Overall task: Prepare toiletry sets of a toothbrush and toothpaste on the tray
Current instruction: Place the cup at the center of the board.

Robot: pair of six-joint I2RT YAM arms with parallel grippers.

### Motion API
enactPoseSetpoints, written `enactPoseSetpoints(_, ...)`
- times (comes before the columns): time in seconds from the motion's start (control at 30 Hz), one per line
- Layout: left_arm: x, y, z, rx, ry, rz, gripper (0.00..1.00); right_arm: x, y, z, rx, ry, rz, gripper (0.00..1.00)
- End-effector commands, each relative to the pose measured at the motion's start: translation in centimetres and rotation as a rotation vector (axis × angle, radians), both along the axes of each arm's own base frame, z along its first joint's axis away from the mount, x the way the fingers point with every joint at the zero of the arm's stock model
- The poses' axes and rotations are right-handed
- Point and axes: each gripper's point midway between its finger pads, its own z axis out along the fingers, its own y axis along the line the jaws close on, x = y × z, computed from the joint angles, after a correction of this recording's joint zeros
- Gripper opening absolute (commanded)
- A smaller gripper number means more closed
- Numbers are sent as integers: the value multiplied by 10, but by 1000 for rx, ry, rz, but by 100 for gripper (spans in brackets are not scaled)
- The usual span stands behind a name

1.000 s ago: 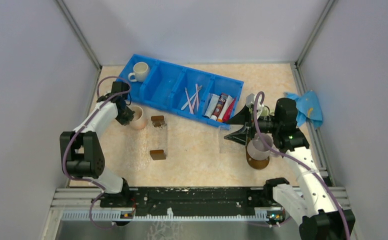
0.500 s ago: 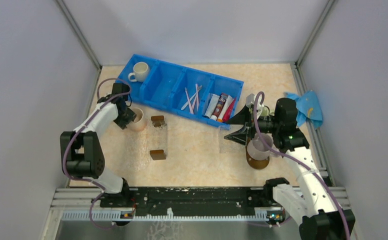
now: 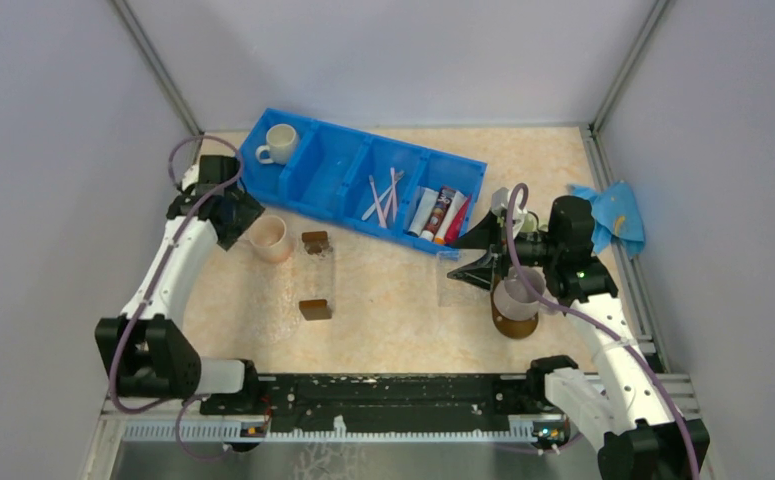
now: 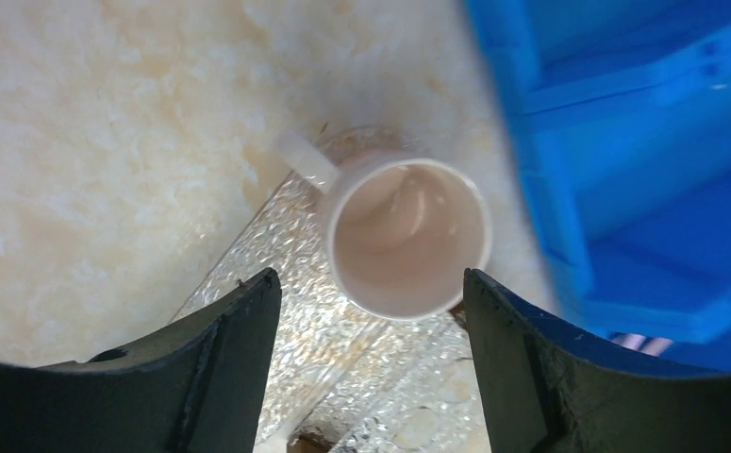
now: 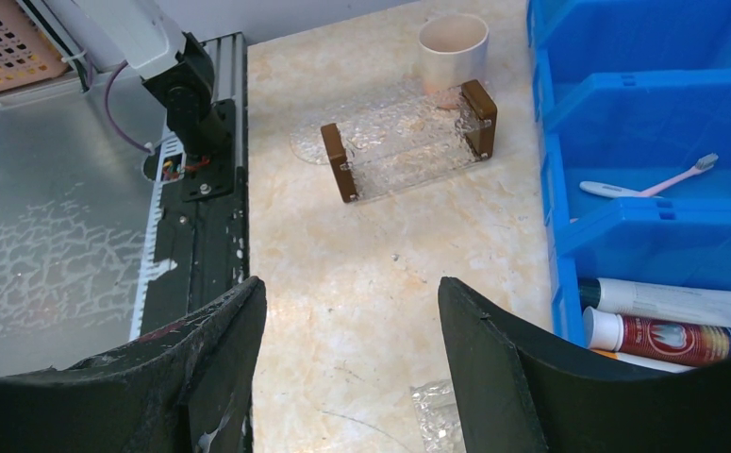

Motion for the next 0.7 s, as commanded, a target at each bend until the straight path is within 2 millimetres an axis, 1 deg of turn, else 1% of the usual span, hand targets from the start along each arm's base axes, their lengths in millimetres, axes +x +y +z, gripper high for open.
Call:
enactPoseSetpoints(0.0, 22, -3, 59, 45, -199, -100, 77, -2, 2, 5, 6, -55, 18, 67)
enactPoseSetpoints(0.03, 25, -4, 68, 49, -237, -117, 78, -2, 3, 6, 6, -55, 18, 67)
enactPoseSetpoints(0.13, 49, -16, 103, 82, -406, -257, 80, -2, 2, 6, 7, -57, 19, 67)
enactPoseSetpoints(0.2, 63, -30, 126, 101, -529, -381, 83, -2, 2, 5, 6, -55, 17, 67)
enactPoseSetpoints(0.27, 73, -50, 150, 135, -669, -552, 89, -2, 2, 5, 5, -56, 17, 67)
enactPoseSetpoints(0.33, 79, -63, 166, 179, -786, -660, 92, -2, 2, 6, 6, -58, 16, 67)
enactPoseSetpoints(0.37, 83, -64, 172, 194, -823, -673, 92, -2, 2, 6, 6, -60, 16, 67)
enactPoseSetpoints(0.4, 89, -61, 177, 205, -839, -660, 92, -2, 2, 6, 6, -60, 16, 67)
enactPoseSetpoints(0.43, 97, -56, 172, 199, -821, -639, 92, -2, 2, 6, 6, -61, 16, 67)
enactPoseSetpoints(0.47, 106, -52, 177, 193, -820, -620, 92, -2, 2, 7, 6, -63, 16, 67)
enactPoseSetpoints(0.53, 129, -47, 163, 138, -773, -593, 92, -3, 2, 7, 6, -62, 17, 67)
enactPoseSetpoints(0.6, 148, -45, 155, 70, -755, -562, 92, -3, 2, 7, 6, -66, 18, 67)
enactPoseSetpoints(0.67, 166, -41, 144, 2, -721, -487, 92, -3, 2, 7, 5, -68, 16, 67)
